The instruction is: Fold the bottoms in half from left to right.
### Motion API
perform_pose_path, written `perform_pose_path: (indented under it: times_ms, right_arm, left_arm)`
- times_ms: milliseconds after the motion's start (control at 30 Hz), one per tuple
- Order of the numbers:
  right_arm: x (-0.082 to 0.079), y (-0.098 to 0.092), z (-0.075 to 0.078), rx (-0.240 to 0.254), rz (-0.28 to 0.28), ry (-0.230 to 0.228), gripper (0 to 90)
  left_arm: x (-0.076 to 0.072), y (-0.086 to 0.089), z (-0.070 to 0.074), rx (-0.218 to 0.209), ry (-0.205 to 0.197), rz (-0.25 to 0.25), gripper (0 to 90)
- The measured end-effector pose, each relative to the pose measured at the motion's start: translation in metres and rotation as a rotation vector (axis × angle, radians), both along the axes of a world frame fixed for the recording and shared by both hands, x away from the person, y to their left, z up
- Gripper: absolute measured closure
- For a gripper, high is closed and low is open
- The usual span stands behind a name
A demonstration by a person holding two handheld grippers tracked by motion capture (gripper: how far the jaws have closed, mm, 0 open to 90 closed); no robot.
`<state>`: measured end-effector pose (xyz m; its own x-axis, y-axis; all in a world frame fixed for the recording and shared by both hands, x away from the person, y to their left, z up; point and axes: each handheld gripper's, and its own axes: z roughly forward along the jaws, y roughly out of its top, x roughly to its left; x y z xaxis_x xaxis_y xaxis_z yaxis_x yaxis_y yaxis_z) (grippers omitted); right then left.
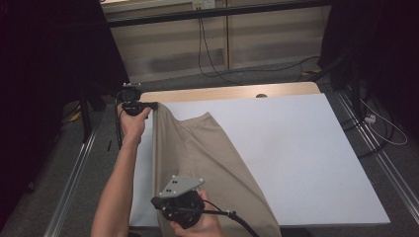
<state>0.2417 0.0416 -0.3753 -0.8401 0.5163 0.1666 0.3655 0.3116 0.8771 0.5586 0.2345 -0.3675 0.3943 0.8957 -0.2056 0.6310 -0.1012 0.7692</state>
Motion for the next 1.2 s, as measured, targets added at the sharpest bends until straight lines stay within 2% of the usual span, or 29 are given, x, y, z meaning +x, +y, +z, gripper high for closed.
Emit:
perform_pose_path:
  times_ms: [100, 167, 400, 533, 667, 800, 933, 1000, 1200]
  right_arm:
    - [-0.003, -0.011, -0.002, -0.003, -0.012, -0.001, 90.0]
    - [-0.004, -0.022, -0.002, -0.002, -0.029, 0.002, 90.0]
    - [-0.004, -0.060, -0.004, -0.005, -0.097, 0.034, 90.0]
    - [-0.008, -0.076, -0.008, -0.020, -0.112, 0.043, 90.0]
    - [-0.013, -0.094, -0.013, -0.013, -0.133, 0.052, 90.0]
    - [-0.015, -0.113, -0.017, -0.014, -0.167, 0.047, 90.0]
    - [-0.011, -0.132, -0.025, -0.013, -0.205, 0.067, 90.0]
    - [-0.010, -0.135, -0.026, -0.015, -0.209, 0.070, 90.0]
    - [-0.008, -0.153, -0.034, -0.023, -0.246, 0.080, 90.0]
  left_arm:
    - [0.000, -0.011, -0.002, -0.014, 0.000, -0.016, 85.4]
    - [0.000, -0.019, -0.002, -0.007, -0.005, -0.032, 85.4]
    - [0.003, -0.050, -0.011, -0.017, 0.003, -0.063, 85.4]
    - [0.002, -0.064, -0.017, -0.005, 0.011, -0.086, 85.4]
    - [0.002, -0.075, -0.021, -0.003, 0.018, -0.103, 85.4]
    - [0.004, -0.087, -0.028, 0.014, 0.023, -0.104, 85.4]
    - [0.011, -0.096, -0.033, 0.029, 0.039, -0.104, 85.4]
    - [0.013, -0.103, -0.036, 0.044, 0.039, -0.109, 85.4]
    - [0.019, -0.119, -0.045, 0.078, 0.069, -0.113, 85.4]
